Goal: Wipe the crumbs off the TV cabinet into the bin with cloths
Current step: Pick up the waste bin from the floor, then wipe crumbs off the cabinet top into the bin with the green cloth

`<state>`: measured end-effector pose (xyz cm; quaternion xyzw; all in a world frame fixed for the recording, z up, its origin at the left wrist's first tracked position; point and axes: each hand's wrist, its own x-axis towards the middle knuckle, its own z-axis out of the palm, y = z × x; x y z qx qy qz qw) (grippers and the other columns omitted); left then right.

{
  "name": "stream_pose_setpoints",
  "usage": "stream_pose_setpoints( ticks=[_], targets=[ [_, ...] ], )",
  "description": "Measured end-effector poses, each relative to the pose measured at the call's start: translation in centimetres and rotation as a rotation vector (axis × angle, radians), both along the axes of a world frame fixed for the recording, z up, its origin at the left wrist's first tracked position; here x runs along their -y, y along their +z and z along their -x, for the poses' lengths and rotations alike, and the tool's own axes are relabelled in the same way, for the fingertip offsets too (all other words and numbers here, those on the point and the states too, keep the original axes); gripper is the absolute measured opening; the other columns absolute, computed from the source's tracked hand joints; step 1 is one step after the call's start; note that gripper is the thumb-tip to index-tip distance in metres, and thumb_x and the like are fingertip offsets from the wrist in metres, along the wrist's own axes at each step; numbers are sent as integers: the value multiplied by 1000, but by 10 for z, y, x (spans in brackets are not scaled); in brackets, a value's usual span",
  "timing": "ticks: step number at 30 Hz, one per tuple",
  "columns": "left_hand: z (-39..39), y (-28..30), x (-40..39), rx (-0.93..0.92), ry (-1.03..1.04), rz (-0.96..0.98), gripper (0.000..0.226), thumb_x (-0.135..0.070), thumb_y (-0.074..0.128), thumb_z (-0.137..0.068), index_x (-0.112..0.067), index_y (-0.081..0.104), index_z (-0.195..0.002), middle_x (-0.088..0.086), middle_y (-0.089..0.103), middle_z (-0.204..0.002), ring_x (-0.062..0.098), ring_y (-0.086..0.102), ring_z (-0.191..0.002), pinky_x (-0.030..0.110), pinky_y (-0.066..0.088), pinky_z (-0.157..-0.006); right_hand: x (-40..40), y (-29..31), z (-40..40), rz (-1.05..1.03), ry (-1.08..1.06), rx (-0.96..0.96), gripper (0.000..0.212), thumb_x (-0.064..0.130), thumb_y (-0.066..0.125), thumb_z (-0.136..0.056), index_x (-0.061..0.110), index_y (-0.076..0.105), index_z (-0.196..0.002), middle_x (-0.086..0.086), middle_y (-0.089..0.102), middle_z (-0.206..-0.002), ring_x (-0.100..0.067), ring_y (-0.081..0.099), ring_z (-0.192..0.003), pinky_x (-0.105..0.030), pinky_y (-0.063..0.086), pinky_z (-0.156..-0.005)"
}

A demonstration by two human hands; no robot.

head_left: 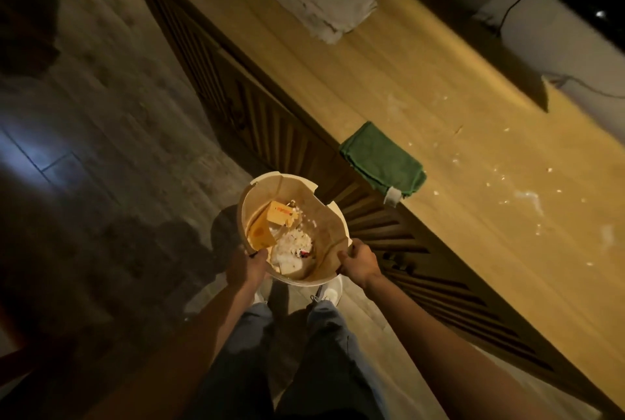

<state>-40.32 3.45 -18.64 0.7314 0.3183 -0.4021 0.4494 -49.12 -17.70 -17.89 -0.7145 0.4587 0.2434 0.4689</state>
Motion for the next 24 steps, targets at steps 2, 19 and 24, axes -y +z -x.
stream_pose_setpoints(
  ticks=[2, 19, 24],
  targets=[
    [-2, 9, 0, 57, 5, -34, 66, -23, 63, -98, -4, 30, -152, 23, 46, -151, 42, 51, -133, 56, 45, -109, 5, 18, -2, 46, 94, 20, 25, 27, 56, -103, 11, 58, -122, -14, 68, -113, -33, 70, -100, -53, 59, -89],
    [-3, 39, 27, 179, -49, 2, 33, -35, 60, -100, -10, 64, -121, 15, 70, -115, 36, 67, -110, 54, 55, -95, 156, 80, -107, 662, 1032, 570, 51, 43, 36, -110, 39, 27, -160, -1, 15, -171, -27, 12, -159, -45, 21, -125],
    [7, 33, 47, 209, 103, 107, 41, -38, 67, -94, -7, 63, -122, 19, 71, -109, 35, 69, -100, 51, 59, -84, 165, 56, -128, 615, 1247, 546, 54, 54, 27, -109, 46, 16, -161, 2, 0, -173, -25, -5, -160, -48, 5, -129]
  ],
)
